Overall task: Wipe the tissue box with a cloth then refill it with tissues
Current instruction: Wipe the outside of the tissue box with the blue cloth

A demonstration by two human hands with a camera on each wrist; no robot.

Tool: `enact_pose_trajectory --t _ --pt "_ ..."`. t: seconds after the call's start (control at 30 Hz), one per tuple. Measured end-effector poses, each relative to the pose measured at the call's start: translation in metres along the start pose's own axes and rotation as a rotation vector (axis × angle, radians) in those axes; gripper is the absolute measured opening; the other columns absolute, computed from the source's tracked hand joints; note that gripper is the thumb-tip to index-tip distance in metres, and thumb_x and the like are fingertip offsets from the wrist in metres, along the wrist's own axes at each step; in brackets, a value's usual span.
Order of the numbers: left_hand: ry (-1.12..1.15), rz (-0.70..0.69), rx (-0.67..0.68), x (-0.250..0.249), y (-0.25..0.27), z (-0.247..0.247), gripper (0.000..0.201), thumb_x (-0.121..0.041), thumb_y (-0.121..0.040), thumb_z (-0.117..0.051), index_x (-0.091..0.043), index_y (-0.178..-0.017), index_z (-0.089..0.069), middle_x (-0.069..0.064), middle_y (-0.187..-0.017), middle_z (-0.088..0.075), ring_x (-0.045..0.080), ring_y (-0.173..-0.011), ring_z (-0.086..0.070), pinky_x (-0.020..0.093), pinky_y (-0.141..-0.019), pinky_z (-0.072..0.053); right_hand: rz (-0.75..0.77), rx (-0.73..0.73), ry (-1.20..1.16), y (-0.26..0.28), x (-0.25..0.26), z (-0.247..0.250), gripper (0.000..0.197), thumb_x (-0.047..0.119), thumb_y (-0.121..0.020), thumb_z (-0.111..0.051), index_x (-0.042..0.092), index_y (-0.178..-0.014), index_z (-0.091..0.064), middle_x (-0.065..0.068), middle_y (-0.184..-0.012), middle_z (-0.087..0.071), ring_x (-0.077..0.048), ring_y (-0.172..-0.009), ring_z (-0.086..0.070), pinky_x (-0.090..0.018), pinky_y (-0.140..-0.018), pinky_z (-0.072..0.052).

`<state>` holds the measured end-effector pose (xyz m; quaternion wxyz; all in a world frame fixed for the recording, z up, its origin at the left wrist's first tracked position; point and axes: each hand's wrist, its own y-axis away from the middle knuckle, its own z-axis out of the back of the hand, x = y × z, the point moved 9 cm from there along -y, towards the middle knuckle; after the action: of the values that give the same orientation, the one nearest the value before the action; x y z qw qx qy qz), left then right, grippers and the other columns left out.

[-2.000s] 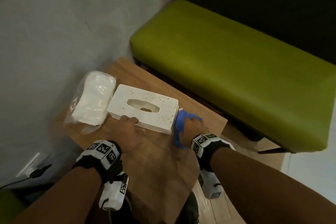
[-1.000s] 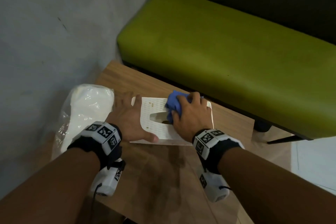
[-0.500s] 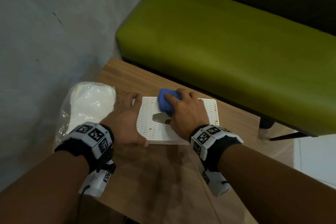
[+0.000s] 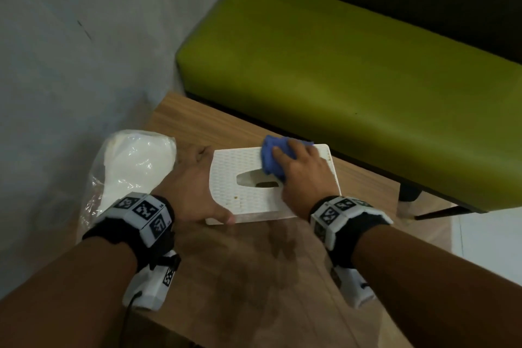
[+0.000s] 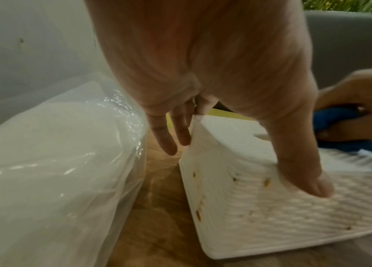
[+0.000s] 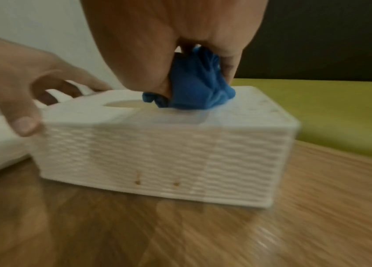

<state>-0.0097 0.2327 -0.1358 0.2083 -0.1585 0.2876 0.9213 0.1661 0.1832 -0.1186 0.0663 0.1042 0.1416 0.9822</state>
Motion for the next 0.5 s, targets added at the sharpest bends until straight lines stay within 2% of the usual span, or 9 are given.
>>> enact_pose_trajectory --t 0.07,0.13,0.23,0.33,0.4,0.5 --pt "-0.012 0.005 0.010 -0.004 -0.002 0.002 0.128 -0.056 -0.037 -0.092 -0.023 -0.142 -0.027 0.001 -0.144 -0.026 0.023 -0.132 -0.037 0.040 -0.109 -0.040 -0.098 -0.016 0.005 0.003 -0.023 0.003 0.064 0.029 -0.089 -0.056 0.024 -0.148 -0.034 -0.011 -0.157 -0.025 -0.039 -0.136 -0.029 -0.048 -0.106 -0.036" --pt "-0.011 0.022 0.013 -0.006 -0.002 0.001 0.127 -0.058 -0.035 -0.091 -0.023 -0.139 -0.029 0.001 -0.142 -0.027 0.023 -0.130 -0.038 0.042 -0.108 -0.041 -0.096 -0.043 -0.028 0.000 -0.018 0.005 0.062 0.031 -0.090 -0.053 0.022 -0.148 -0.034 -0.012 -0.156 -0.026 -0.040 -0.135 -0.030 -0.049 -0.107 -0.035" --pt "0.004 0.043 -0.018 -0.002 0.001 0.000 0.125 -0.057 -0.037 -0.092 -0.023 -0.139 -0.028 0.000 -0.143 -0.028 0.021 -0.128 -0.039 0.038 -0.106 -0.041 0.053 0.010 -0.049 -0.008 0.021 -0.002 0.059 0.029 -0.092 -0.053 0.021 -0.148 -0.035 -0.015 -0.158 -0.022 -0.041 -0.139 -0.025 -0.053 -0.112 -0.028" --pt "-0.026 0.040 -0.045 0.001 0.005 0.002 0.125 -0.059 -0.040 -0.091 -0.022 -0.141 -0.027 0.001 -0.144 -0.029 0.020 -0.128 -0.039 0.035 -0.105 -0.038 0.211 0.058 0.003 -0.008 0.043 -0.006 0.057 0.023 -0.092 -0.056 0.021 -0.146 -0.039 -0.014 -0.158 -0.024 -0.039 -0.138 -0.026 -0.052 -0.111 -0.029" --pt "-0.029 0.054 -0.045 0.002 0.008 0.002 0.128 -0.059 -0.041 -0.091 -0.021 -0.143 -0.025 0.002 -0.148 -0.026 0.020 -0.131 -0.038 0.035 -0.105 -0.038 0.169 0.027 0.009 -0.009 0.023 0.002 0.054 0.022 -0.093 -0.055 0.021 -0.145 -0.040 -0.013 -0.157 -0.027 -0.038 -0.138 -0.028 -0.049 -0.110 -0.030" --pt "-0.037 0.073 -0.032 0.000 0.011 0.002 0.129 -0.059 -0.042 -0.091 -0.020 -0.145 -0.024 0.003 -0.151 -0.022 0.022 -0.134 -0.038 0.035 -0.106 -0.038 -0.015 -0.008 -0.012 -0.006 -0.025 0.013 0.058 0.030 -0.093 -0.058 0.021 -0.146 -0.037 -0.012 -0.157 -0.026 -0.038 -0.136 -0.031 -0.047 -0.108 -0.034"
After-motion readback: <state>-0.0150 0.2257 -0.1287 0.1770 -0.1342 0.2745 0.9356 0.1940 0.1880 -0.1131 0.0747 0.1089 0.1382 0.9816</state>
